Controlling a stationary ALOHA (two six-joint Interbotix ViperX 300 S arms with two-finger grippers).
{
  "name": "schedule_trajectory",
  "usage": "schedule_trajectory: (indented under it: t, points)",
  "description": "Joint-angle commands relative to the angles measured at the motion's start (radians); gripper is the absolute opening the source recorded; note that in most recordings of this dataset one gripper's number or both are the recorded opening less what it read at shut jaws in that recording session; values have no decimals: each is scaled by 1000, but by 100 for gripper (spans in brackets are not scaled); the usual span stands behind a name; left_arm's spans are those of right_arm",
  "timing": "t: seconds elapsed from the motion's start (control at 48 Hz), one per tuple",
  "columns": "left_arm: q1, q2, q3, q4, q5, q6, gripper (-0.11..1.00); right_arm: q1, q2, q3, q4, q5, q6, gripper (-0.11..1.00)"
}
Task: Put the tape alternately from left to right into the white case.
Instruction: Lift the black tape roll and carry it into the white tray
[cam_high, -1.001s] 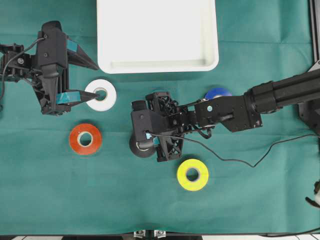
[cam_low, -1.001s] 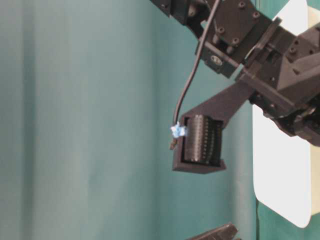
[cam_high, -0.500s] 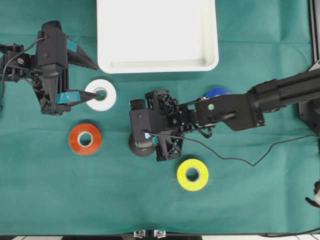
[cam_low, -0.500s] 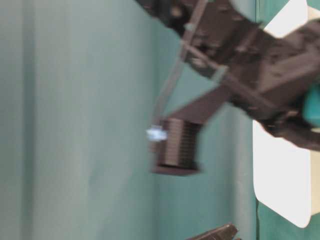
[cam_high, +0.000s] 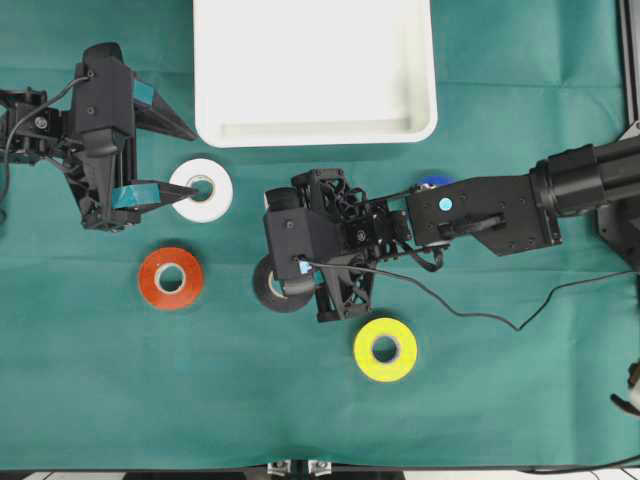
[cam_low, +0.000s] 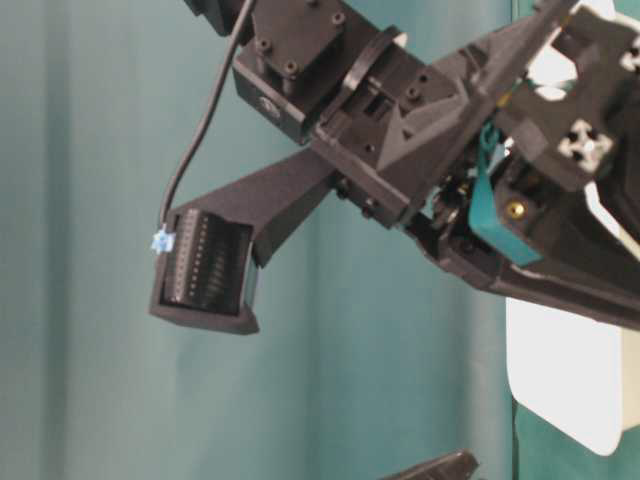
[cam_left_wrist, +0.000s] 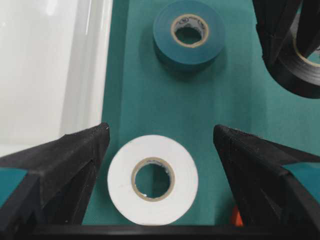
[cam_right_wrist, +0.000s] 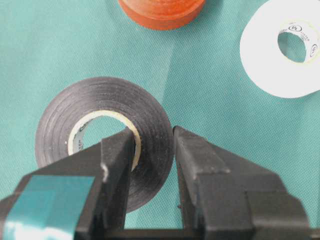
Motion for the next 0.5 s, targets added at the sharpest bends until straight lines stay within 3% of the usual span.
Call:
schedule_trajectory:
  t: [0.0, 0.479]
  points:
    - [3, -6, 8, -2, -6, 0, 66, -3, -38, -26, -6, -3, 2, 24]
    - [0, -6, 9, -2, -5, 0, 66, -83, -38, -52, -75, 20, 2, 24]
